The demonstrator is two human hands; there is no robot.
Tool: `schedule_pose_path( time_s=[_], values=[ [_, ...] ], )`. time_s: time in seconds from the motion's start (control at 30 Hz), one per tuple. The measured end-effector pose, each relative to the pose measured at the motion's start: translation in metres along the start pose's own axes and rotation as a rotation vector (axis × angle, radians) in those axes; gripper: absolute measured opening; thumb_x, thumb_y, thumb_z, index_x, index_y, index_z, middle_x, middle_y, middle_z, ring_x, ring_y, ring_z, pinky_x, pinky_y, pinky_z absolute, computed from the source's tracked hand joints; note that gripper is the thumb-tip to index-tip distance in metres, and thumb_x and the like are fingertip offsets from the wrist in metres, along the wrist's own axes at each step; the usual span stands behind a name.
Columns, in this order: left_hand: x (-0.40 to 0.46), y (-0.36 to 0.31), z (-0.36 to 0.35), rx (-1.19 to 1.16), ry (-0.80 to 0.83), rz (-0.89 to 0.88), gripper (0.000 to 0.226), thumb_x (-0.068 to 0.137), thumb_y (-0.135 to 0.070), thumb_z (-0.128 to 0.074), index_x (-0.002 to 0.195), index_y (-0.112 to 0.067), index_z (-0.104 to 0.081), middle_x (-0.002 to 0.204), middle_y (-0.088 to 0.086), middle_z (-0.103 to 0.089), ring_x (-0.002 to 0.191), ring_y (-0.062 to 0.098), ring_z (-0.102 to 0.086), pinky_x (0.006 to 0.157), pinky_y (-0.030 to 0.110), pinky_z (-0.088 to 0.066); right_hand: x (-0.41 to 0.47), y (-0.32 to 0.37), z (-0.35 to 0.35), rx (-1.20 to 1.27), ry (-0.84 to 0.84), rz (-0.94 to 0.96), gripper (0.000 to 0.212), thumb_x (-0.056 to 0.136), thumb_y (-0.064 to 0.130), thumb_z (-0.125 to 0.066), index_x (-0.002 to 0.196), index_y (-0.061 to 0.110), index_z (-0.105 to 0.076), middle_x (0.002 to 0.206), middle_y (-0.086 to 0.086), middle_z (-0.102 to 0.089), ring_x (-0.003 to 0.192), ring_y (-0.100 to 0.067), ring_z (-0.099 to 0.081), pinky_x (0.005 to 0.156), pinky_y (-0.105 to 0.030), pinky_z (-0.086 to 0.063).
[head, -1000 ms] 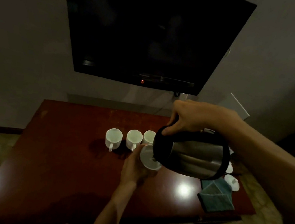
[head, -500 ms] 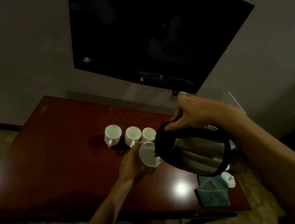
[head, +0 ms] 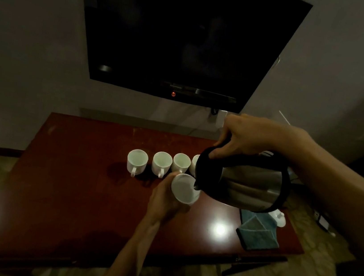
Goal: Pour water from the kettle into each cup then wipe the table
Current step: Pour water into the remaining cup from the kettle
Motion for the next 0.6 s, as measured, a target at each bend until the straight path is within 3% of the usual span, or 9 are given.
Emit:
schedule_pose_path(
  time_s=[0.17, 0.27, 0.37, 0.47, 0.6],
  values=[
    [0.0020, -0.0001, -0.0004, 0.000, 0.003, -0.017, 0.079, 0.049, -0.049, -0.083, 0.122, -0.046, -0.052, 0.123, -0.017, -0.063, 0.115, 0.011, -0.059, 0.093, 0.044, -0.055, -0.0036, 0.0008, 0.0045, -0.009, -0.010, -0.018, 0.036, 0.083, 0.051, -0.074, 0.103, 0.021, -0.068, 0.099, 0.002, -0.065, 0.085, -0.013, -0.063, 0.065, -0.020, -0.046],
    [0.0027, 0.0016, 0.0009, -0.015, 0.003, -0.026, 0.077, 0.050, -0.051, -0.081, 0.121, -0.043, -0.054, 0.121, -0.019, -0.063, 0.114, 0.008, -0.059, 0.092, 0.040, -0.055, -0.0043, 0.0014, 0.0047, -0.026, -0.004, -0.013, 0.038, 0.083, 0.053, -0.073, 0.102, 0.020, -0.074, 0.097, 0.003, -0.068, 0.085, -0.012, -0.063, 0.066, -0.023, -0.048],
    [0.0006, 0.0007, 0.0025, -0.038, 0.004, -0.036, 0.069, 0.050, -0.055, -0.077, 0.115, -0.048, -0.054, 0.116, -0.024, -0.062, 0.113, 0.006, -0.059, 0.089, 0.030, -0.051, -0.0058, 0.0022, 0.0042, -0.076, -0.044, -0.041, 0.046, 0.081, 0.056, -0.074, 0.109, 0.021, -0.065, 0.104, 0.003, -0.063, 0.092, -0.013, -0.061, 0.075, -0.026, -0.053],
    [-0.0005, 0.0010, 0.0034, -0.045, -0.009, -0.037, 0.064, 0.052, -0.052, -0.080, 0.109, -0.056, -0.053, 0.113, -0.025, -0.063, 0.111, 0.003, -0.060, 0.087, 0.031, -0.053, -0.0075, 0.0051, 0.0026, -0.088, -0.054, -0.057, 0.052, 0.080, 0.057, -0.074, 0.114, 0.020, -0.059, 0.107, 0.002, -0.061, 0.095, -0.014, -0.059, 0.085, -0.032, -0.055],
    [-0.0018, -0.0054, 0.0050, -0.070, -0.003, -0.039, 0.059, 0.055, -0.049, -0.085, 0.104, -0.054, -0.052, 0.106, -0.030, -0.061, 0.101, -0.008, -0.058, 0.079, 0.019, -0.048, -0.0078, 0.0061, 0.0050, -0.089, -0.048, -0.031, 0.043, 0.080, 0.059, -0.074, 0.104, 0.024, -0.073, 0.090, 0.008, -0.064, 0.079, -0.009, -0.057, 0.067, -0.026, -0.046]
  ],
)
Point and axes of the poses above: each hand's wrist, its own x-axis towards the middle knuckle, its own z-axis out of the back of the hand, y = z × x, the point moved 4 cm from there along x, towards the middle knuckle
